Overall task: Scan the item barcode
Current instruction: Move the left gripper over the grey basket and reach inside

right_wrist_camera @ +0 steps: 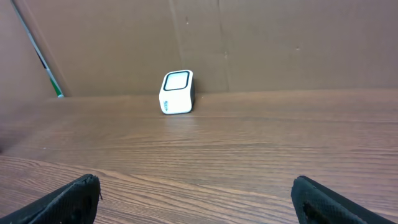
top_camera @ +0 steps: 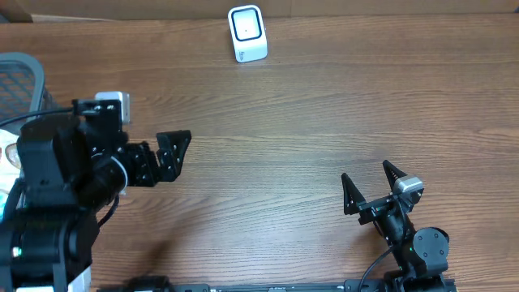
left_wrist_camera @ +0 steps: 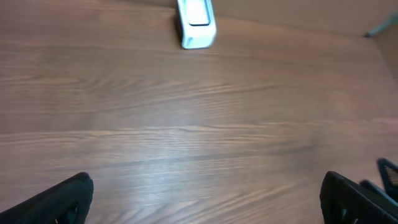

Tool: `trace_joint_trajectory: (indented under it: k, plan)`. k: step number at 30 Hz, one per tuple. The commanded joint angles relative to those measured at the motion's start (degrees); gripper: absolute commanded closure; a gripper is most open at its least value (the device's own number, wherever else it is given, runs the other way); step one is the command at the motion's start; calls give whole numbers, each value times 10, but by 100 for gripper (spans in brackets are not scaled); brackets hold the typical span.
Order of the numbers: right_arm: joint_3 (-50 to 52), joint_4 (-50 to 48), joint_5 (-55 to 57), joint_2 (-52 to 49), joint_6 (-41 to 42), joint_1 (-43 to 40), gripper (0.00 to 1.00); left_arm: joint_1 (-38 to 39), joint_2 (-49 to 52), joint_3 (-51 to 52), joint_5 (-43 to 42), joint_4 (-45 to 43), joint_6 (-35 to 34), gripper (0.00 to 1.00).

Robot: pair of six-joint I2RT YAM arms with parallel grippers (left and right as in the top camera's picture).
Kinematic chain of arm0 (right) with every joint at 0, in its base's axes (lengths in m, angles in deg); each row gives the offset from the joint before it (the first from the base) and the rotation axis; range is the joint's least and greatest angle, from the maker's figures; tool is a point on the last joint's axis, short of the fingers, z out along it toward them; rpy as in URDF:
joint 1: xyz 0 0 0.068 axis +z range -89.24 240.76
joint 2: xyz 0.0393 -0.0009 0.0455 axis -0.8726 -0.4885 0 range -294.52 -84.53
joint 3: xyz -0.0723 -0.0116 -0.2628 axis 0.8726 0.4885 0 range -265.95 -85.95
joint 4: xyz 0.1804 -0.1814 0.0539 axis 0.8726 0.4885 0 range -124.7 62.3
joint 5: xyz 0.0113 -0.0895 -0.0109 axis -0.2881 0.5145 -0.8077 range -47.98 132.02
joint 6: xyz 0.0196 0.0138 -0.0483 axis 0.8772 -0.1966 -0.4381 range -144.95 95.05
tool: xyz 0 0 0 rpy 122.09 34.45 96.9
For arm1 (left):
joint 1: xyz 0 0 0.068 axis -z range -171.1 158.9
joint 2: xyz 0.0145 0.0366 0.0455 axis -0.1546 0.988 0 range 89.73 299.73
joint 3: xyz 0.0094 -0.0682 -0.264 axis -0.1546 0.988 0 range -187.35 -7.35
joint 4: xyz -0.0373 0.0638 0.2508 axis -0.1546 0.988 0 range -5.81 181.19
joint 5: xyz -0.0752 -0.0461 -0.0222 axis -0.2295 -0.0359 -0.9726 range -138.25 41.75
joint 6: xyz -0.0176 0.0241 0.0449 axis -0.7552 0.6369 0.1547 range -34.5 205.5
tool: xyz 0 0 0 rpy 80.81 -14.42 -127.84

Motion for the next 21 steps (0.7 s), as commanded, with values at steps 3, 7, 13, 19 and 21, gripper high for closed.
trace_joint_trajectory:
  k: [3, 7, 13, 19, 21]
  plan:
    - [-1, -3, -1, 7, -2, -2, 0, -6, 10, -28, -42, -11, -11, 10]
    - [-1, -3, -1, 7, -2, -2, 0, -6, 55, -93, -34, 21, -35, 11]
    - [-1, -3, -1, 7, -2, -2, 0, -6, 147, -247, 30, 130, -36, 14]
    - [-1, -3, -1, 7, -2, -2, 0, -6, 190, -364, 152, 194, -86, 18]
    - [-1, -3, -1, 7, -2, -2, 0, -7, 189, -387, 181, 195, -106, 18]
